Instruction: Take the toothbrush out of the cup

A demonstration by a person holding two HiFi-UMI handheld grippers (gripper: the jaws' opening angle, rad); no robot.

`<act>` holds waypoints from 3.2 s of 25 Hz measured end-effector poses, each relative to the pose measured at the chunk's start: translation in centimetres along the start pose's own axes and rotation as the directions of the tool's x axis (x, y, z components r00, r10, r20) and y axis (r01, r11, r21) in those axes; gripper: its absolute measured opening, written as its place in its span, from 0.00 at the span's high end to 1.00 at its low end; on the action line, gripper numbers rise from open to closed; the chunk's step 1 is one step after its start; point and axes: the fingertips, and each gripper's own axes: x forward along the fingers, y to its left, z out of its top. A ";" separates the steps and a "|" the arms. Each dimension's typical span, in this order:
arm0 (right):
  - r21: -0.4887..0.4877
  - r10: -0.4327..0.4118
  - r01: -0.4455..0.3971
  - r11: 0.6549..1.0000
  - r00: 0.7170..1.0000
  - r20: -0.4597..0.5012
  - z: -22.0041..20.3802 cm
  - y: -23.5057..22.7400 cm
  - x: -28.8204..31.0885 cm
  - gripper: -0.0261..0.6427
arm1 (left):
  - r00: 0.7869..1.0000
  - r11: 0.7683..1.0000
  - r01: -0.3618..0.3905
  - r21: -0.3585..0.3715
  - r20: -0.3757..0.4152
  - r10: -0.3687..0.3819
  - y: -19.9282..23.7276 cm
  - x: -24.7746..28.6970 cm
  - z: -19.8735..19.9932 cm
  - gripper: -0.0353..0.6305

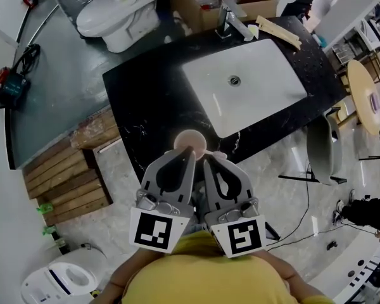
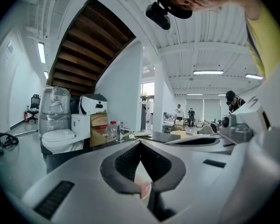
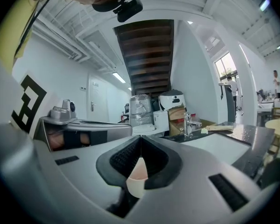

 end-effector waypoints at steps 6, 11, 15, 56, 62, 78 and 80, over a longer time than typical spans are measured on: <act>0.040 -0.037 0.038 0.998 0.999 -0.033 -1.5 0.2 -0.2 0.93 | 0.999 0.999 0.041 0.000 -0.018 -0.041 0.0 0.1 -0.6 0.93; 0.054 -0.059 0.061 0.997 0.997 -0.045 -2.2 0.3 -0.2 0.93 | 0.997 0.998 0.069 -0.008 -0.031 -0.069 0.0 0.0 -1.0 0.93; 0.078 -0.069 0.075 0.994 0.995 -0.067 -3.2 0.2 -0.3 0.93 | 0.997 0.997 0.072 -0.011 -0.033 -0.073 0.3 0.2 -1.1 0.93; 0.373 -0.101 0.153 0.915 0.983 -0.156 -8.4 -3.9 2.5 0.82 | 0.999 1.000 0.017 0.013 -0.035 -0.016 1.8 -1.2 -0.5 0.93; 0.413 -0.109 0.157 0.897 0.984 -0.139 -8.4 -4.3 2.7 0.83 | 0.999 1.000 0.004 0.011 -0.036 -0.003 1.8 -1.3 -0.5 0.93; 0.410 -0.070 0.100 0.907 0.994 -0.088 -7.2 -3.6 3.4 0.91 | 0.999 1.000 -0.018 0.023 -0.030 0.019 2.2 -1.8 -0.3 0.93; 0.408 -0.064 0.093 0.908 0.995 -0.082 -7.0 -3.6 3.4 0.91 | 0.999 1.000 -0.020 0.021 -0.029 0.020 2.2 -1.8 -0.3 0.93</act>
